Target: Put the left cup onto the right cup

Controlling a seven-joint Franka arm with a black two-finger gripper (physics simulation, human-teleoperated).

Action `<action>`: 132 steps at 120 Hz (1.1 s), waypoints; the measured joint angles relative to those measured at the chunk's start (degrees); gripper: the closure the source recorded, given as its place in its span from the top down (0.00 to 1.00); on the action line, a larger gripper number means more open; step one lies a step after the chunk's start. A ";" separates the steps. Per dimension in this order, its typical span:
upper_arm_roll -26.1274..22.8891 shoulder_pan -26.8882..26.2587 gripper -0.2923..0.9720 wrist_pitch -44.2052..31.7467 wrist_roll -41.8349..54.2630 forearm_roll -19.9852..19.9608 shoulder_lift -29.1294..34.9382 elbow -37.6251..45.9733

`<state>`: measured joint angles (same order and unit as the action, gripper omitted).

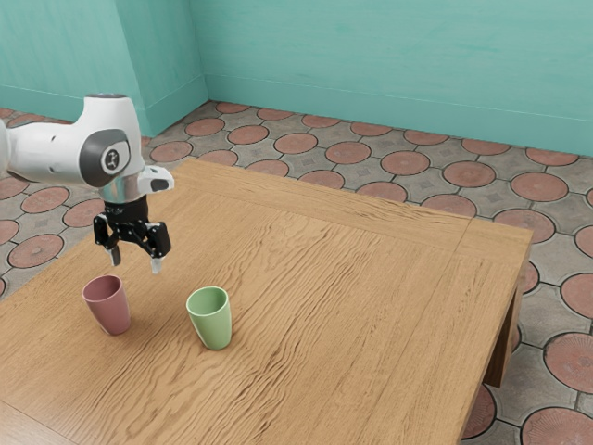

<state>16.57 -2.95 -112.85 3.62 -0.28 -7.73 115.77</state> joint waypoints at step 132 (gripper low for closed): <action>0.40 1.25 0.77 -1.54 4.10 0.32 3.45 6.83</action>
<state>16.96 -1.71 -114.39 7.73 0.04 -4.28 122.61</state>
